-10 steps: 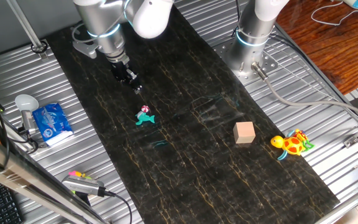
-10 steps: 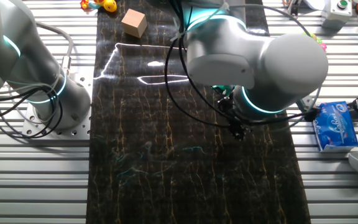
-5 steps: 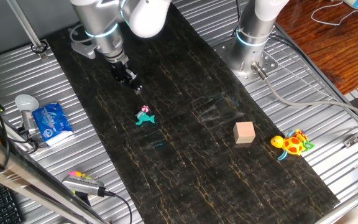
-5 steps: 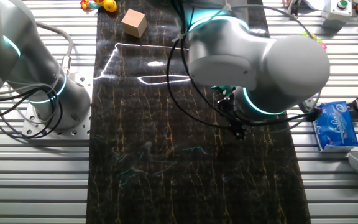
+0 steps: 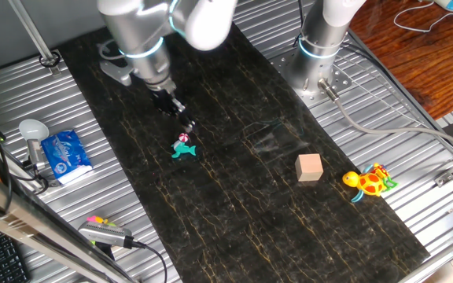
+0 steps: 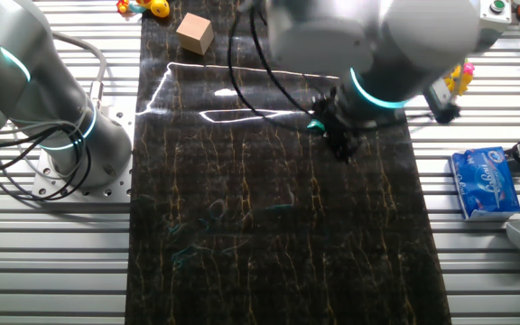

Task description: Grasp the moving object

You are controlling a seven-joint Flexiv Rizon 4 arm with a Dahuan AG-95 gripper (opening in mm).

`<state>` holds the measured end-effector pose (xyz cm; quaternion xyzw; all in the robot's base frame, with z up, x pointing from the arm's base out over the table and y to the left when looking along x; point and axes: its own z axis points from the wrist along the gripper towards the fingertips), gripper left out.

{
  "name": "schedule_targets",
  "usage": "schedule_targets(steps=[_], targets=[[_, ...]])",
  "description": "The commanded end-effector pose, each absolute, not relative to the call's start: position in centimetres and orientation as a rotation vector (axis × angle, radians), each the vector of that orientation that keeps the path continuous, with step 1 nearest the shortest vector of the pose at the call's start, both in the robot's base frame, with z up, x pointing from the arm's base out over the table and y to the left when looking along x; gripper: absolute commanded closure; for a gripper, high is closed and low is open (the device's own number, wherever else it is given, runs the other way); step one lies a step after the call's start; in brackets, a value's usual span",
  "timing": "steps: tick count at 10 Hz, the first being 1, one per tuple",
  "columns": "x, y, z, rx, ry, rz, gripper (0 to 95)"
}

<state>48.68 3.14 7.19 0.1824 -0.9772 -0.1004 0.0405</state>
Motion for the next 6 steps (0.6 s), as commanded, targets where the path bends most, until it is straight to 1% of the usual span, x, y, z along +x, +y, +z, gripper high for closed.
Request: schedule_targets(steps=[1,4,5,6], targets=[[49.0,5.0,6.2,0.493,-3.027,-0.291,19.0],[50.1,5.3,3.6,0.504,-3.081,-0.278,19.0],[50.3,5.3,3.3,0.505,-3.089,-0.276,38.0],[50.5,5.3,3.1,0.499,-3.093,-0.272,38.0]])
